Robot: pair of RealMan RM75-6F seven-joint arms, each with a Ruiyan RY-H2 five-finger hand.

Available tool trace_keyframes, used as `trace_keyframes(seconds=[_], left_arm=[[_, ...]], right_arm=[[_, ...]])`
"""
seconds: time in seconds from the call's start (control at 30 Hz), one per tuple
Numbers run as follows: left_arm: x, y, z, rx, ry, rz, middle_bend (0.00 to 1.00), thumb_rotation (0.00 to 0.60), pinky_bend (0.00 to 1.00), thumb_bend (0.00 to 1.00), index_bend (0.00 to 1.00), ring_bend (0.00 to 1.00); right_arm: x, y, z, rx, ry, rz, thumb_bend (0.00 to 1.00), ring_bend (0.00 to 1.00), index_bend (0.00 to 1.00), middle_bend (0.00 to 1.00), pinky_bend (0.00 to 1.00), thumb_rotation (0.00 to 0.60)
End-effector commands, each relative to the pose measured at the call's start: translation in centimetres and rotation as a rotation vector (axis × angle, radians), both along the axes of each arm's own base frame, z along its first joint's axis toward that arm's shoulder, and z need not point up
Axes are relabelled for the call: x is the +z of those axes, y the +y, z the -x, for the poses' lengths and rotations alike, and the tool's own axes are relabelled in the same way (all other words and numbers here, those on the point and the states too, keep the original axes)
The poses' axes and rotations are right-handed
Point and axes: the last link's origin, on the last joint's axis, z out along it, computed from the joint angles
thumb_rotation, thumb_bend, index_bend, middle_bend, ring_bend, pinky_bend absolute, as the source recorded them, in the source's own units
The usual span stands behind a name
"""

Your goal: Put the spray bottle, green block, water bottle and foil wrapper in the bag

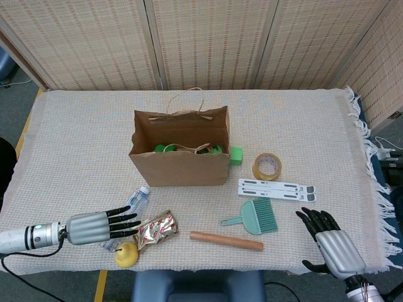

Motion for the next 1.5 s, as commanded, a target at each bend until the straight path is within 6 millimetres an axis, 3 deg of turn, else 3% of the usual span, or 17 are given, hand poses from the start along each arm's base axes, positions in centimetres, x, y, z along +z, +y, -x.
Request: trace_keyframes(seconds=[0.03,0.37,0.77,1.5], left_arm=[[-2.0,0.4,-1.1,-0.029,0.03,0.015,0.0,0.6,0.12,0.39,0.0,0.0],[-3.7,2.8,-1.3,-0.025,0.115,-0.047,0.0,0.6,0.1,0.39,0.0,0.0],[-5.6,3.4,-0.9,-0.045,0.158,-0.057,0.0,0.6,0.1,0.39,0.0,0.0],[-4.2,7.1,-0.8,-0.049,0.226,-0.219,0.0,0.6,0.07,0.39,0.0,0.0]], right_arm=[[0.0,0.0,0.0,0.0,-0.001,0.001,0.06,0.0,0.0,0.0,0.0,0.6],[-0.1,-0.2,0.3,-0.01,0.001,-0.008,0.06,0.0,0.0,0.0,0.0,0.6],[-0.4,-0.4,0.4,-0.026,0.006,-0.02,0.06,0.0,0.0,0.0,0.0,0.6],[-0.5,-0.7,0.8,-0.046,0.011,-0.033,0.06,0.0,0.0,0.0,0.0,0.6]])
